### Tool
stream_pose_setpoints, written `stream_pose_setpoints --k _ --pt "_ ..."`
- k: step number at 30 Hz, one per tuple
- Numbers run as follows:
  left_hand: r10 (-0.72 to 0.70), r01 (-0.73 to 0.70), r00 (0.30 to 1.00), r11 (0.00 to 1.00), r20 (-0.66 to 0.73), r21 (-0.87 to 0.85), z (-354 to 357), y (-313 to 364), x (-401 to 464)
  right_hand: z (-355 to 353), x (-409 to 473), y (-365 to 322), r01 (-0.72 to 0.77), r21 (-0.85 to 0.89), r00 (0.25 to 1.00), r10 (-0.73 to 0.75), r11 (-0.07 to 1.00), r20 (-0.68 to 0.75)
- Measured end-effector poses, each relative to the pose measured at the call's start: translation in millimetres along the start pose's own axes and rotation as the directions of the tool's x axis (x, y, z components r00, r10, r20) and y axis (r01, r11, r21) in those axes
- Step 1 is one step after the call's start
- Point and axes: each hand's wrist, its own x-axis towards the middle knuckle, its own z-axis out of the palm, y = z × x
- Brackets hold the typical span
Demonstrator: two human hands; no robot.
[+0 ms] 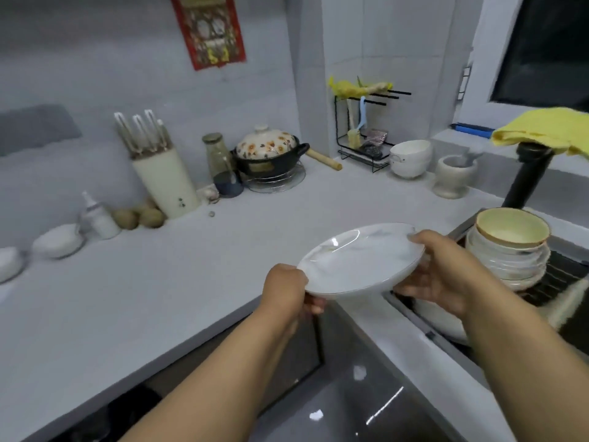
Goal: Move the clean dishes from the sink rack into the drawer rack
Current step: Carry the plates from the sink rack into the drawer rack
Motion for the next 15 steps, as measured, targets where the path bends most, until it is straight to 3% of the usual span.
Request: stream_pose_setpoints --k 4,10,15 --pt "0.020 -0.025 0.987 0.999 -0.161 -0.030 -98.6 -22.4 -49.3 87.2 -31.0 28.4 -0.019 0.077 0.981 0.004 0.997 0.192" --pt "-0.018 0.024 0.914 1.000 -0.405 0.008 -246.6 -79.3 -133.2 220.1 -94.5 90.7 -0.063 -0.045 0.906 0.076 0.997 0.417" --pt "-0.049 0.054 0.846 0.999 -0.531 -0.007 -356.4 -143.0 -212.5 318.9 -153.5 158.2 -0.080 -0.141 0.825 0.144 0.987 0.546"
